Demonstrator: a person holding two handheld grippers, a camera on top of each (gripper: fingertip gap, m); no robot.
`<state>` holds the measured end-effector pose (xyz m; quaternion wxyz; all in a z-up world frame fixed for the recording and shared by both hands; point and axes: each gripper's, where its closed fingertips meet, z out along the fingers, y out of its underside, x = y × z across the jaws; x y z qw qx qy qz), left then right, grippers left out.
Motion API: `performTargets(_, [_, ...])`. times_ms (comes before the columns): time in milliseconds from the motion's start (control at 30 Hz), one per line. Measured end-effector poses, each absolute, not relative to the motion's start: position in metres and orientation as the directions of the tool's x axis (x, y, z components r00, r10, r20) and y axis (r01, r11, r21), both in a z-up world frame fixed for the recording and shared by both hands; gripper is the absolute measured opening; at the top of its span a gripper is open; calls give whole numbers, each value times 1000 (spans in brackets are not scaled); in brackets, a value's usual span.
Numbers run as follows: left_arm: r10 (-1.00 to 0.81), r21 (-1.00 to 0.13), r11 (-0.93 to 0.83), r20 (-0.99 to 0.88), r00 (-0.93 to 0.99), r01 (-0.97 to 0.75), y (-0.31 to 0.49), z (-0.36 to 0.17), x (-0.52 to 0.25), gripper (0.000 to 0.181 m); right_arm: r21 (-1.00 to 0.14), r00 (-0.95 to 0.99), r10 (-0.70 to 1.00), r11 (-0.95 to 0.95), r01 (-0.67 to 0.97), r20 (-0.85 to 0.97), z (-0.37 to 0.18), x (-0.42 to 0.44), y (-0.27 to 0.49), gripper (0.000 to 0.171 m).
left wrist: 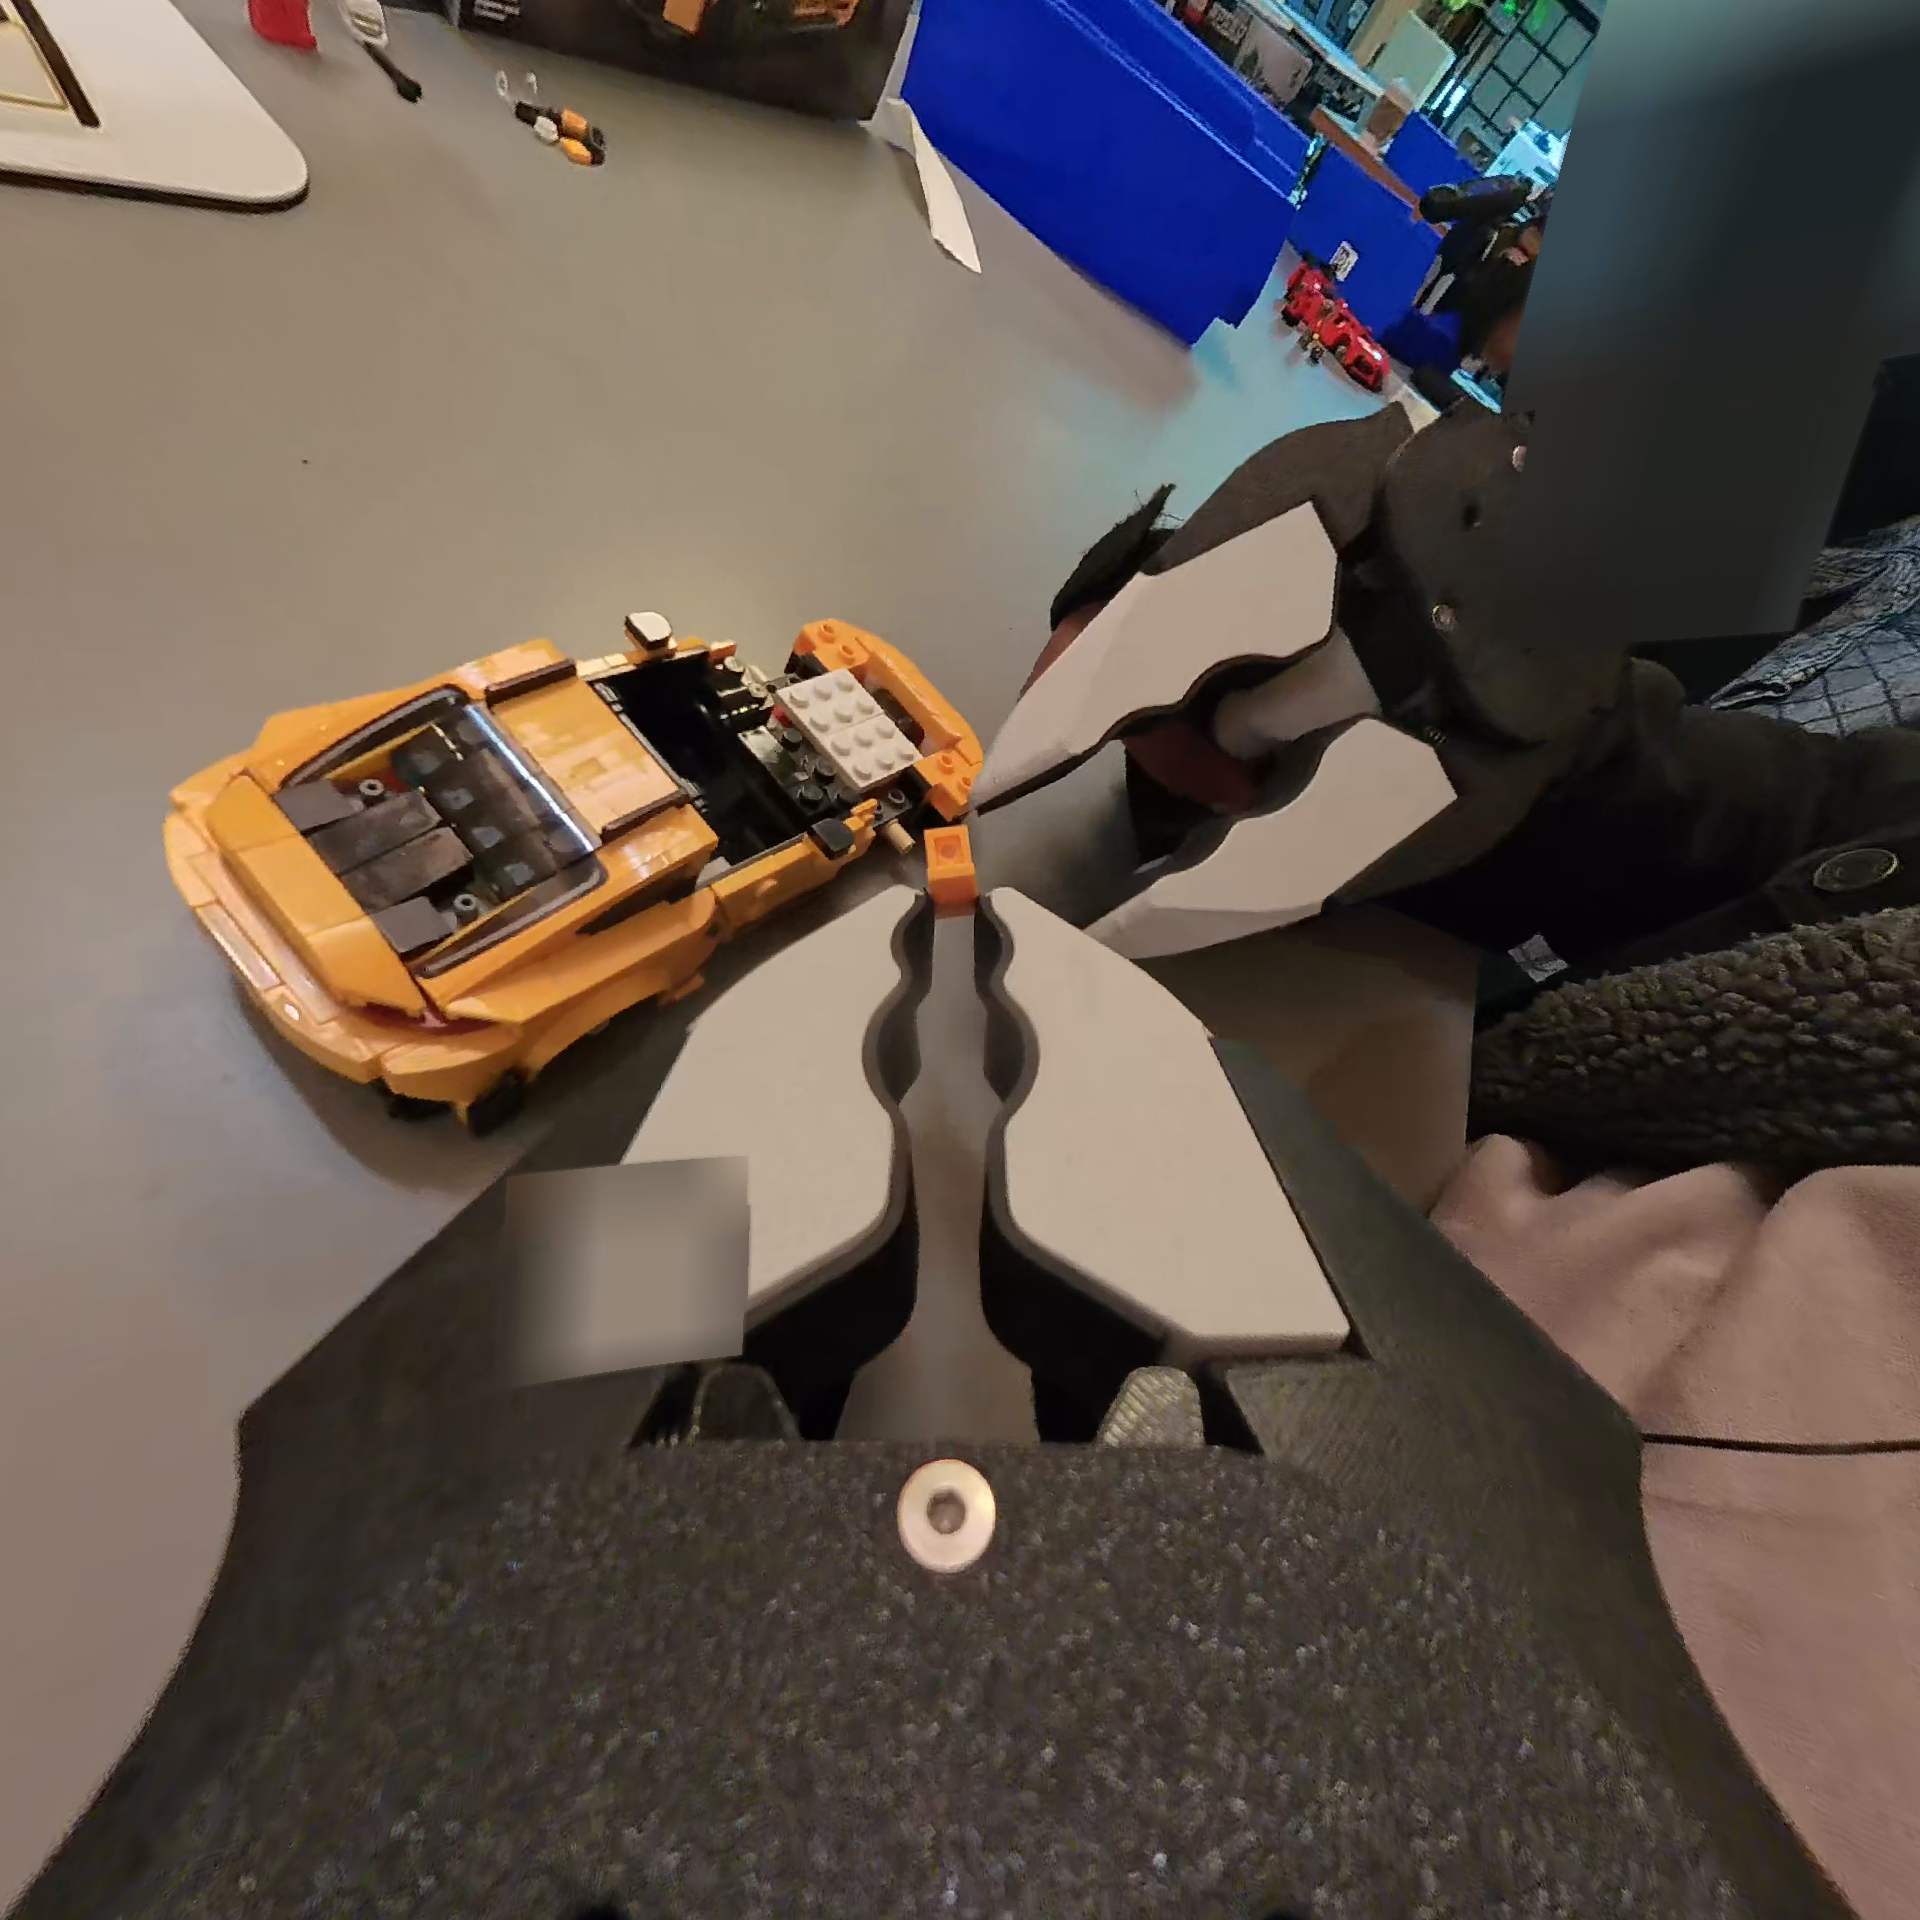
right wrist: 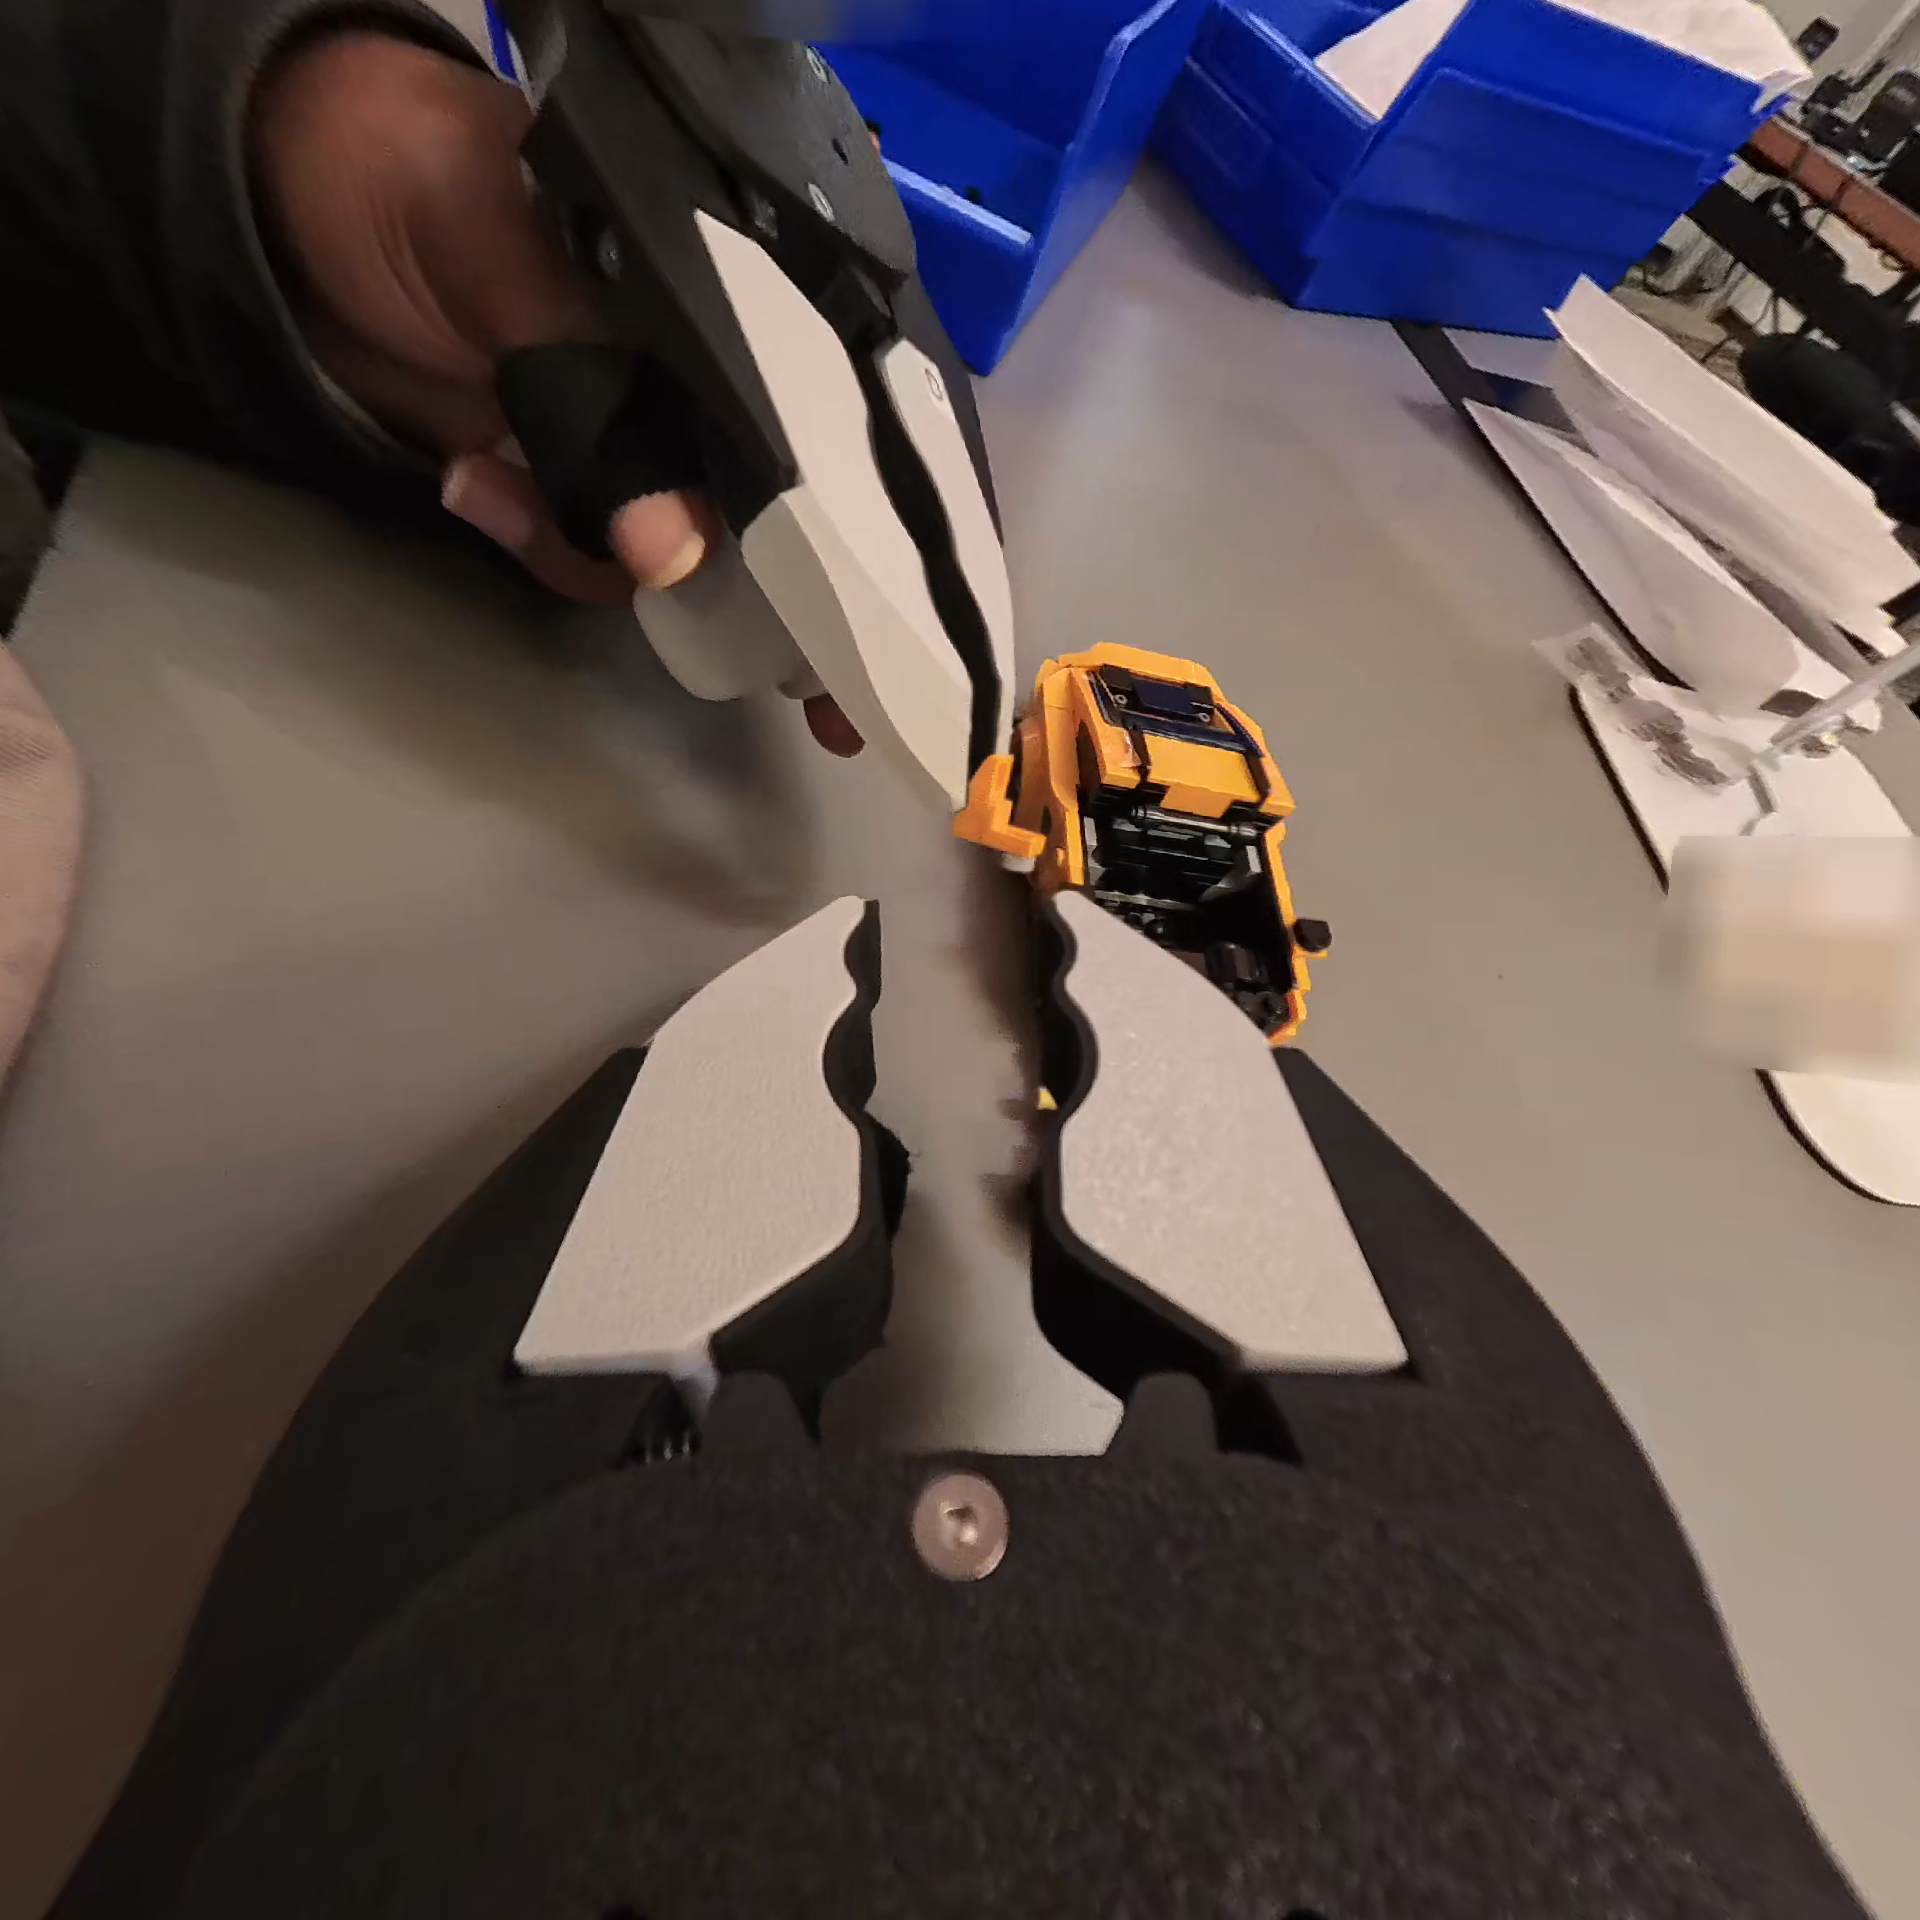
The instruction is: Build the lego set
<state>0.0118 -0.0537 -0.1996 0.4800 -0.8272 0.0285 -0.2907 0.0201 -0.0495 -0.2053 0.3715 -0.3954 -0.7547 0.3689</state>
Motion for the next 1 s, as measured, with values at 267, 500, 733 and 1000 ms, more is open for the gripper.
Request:
performTargets(267, [-270, -778, -563, 493, 827, 279, -52, -205, 7, 7, -841, -331, 894, 414, 347, 303, -204, 14, -38, 30])
performTargets(500, [-259, -737, -583, 567, 782, 341, -51, -205, 12, 7, -808, -335, 871, 470, 355, 360, -210, 9, -46, 27])
performTargets(733, [-256, -708, -586, 623, 740, 394, -50, -203, 15, 7, -824, -314, 881, 452, 341, 353, -205, 7, -47, 16])
performTargets(1000, [-252, -774, -534, 530, 810, 340, -48, -196, -3, 12, -789, -426, 866, 446, 423, 262, -210, 17, -25, 15])
